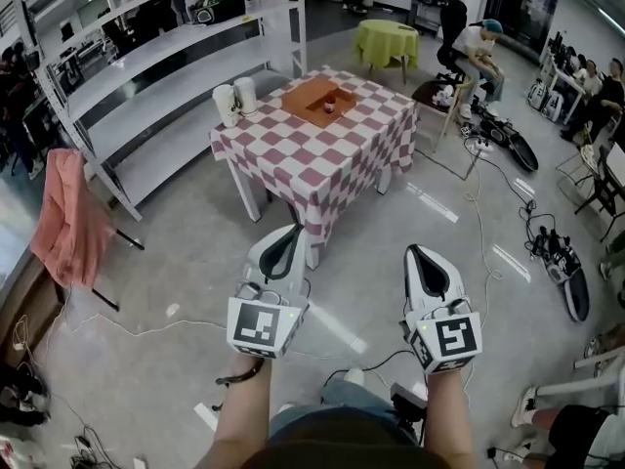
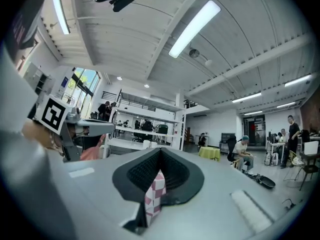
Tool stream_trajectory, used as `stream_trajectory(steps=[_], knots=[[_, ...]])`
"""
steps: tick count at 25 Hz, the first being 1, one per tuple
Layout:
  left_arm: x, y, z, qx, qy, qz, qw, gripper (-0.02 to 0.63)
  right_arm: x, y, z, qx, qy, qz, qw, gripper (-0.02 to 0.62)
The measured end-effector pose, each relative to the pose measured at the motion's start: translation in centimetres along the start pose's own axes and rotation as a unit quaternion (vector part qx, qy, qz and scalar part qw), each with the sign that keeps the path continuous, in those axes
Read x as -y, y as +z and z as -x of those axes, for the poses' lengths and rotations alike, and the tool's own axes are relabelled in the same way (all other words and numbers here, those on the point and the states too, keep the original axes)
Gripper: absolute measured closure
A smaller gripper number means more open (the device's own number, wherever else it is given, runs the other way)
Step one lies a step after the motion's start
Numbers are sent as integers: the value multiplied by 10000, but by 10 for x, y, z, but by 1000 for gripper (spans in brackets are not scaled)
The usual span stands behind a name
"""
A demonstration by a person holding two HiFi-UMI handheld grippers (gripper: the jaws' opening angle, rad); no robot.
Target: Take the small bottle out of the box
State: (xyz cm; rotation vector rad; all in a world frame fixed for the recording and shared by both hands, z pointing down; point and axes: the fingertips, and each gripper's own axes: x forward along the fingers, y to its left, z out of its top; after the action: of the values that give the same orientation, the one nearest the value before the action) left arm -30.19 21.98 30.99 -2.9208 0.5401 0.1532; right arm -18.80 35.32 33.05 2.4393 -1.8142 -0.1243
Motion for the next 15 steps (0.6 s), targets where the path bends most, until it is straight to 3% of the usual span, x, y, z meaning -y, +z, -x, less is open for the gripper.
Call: stream_trajectory(steps=[7,15], knots=[[25,-4,-91,33,155,75,9998,618,83,1,-48,59,296,164,9994,594],[12,-25,-141,-131,367,80,9992,618,119,-15,-91,-34,507,113,9986,594]])
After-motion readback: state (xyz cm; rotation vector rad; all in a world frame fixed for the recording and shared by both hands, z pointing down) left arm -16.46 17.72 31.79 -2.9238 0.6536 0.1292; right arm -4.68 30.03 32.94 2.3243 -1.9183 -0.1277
